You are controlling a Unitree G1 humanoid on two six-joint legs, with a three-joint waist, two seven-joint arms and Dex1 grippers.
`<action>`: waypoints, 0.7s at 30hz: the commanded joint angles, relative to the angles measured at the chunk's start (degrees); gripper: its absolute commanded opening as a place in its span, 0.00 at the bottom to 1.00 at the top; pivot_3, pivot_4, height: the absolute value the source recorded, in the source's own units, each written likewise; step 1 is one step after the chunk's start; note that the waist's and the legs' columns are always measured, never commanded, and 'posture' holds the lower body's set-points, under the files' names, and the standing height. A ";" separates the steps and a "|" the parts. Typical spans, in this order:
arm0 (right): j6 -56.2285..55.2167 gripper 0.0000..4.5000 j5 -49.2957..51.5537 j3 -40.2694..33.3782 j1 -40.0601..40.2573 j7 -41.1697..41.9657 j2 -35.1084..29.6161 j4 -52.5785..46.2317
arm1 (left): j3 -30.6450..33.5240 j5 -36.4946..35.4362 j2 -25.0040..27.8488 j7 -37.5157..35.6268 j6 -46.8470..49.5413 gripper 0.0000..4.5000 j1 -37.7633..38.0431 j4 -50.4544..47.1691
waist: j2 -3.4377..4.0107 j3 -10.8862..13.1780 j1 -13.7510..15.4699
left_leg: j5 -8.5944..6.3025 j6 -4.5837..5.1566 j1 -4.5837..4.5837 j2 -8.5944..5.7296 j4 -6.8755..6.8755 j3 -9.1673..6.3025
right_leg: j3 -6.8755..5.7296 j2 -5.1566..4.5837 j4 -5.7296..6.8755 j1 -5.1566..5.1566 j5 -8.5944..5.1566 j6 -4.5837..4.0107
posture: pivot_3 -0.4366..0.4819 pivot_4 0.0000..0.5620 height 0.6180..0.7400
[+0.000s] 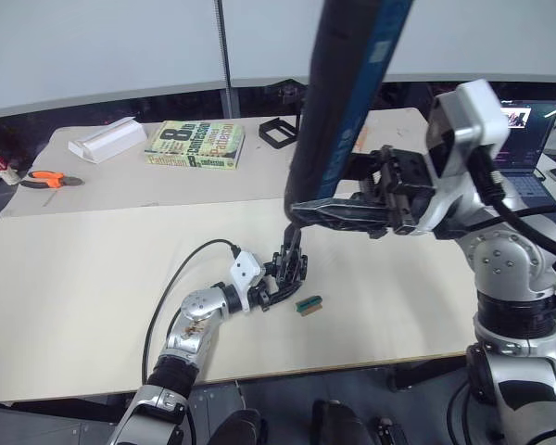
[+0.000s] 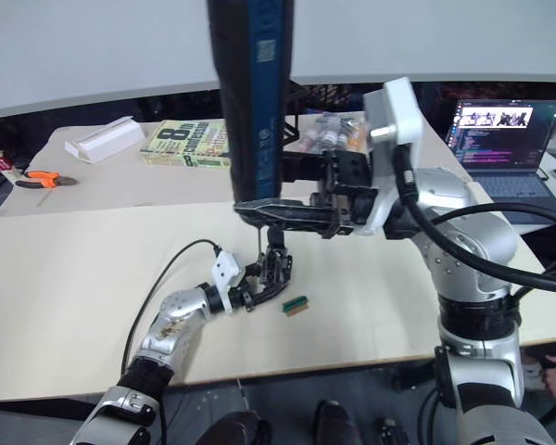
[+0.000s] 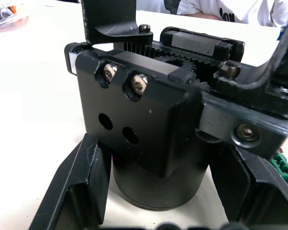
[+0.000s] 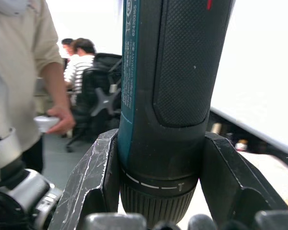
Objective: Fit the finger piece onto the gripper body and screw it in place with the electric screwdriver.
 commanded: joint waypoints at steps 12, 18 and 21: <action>-4.05 0.43 -11.08 5.99 -1.22 0.42 3.08 3.62 | -0.61 -0.16 -0.50 0.02 1.20 0.54 0.31 -1.52 | 0.01 0.00 -0.01 | 0.00 0.00 -0.01 -0.03 0.02 0.00 | -0.02 0.01 -0.01 -0.01 0.00 0.01 | 0.48 0.27 1.00; -6.43 0.43 -14.25 6.70 -0.08 1.59 3.78 4.78 | -0.66 -0.04 -0.43 0.22 1.82 0.54 0.90 -2.29 | 0.01 0.00 -0.17 | 0.00 0.00 -0.01 -0.03 0.02 0.00 | -0.02 0.01 -0.01 -0.02 0.00 0.01 | 0.48 0.27 1.00; -7.26 0.43 -15.26 6.83 0.52 1.96 4.27 5.17 | -0.76 0.00 -0.45 0.28 1.98 0.54 1.16 -2.58 | 0.01 0.00 -0.31 | 0.00 -0.01 -0.01 -0.03 0.02 0.00 | -0.01 0.02 -0.01 -0.02 0.00 0.01 | 0.48 0.27 1.00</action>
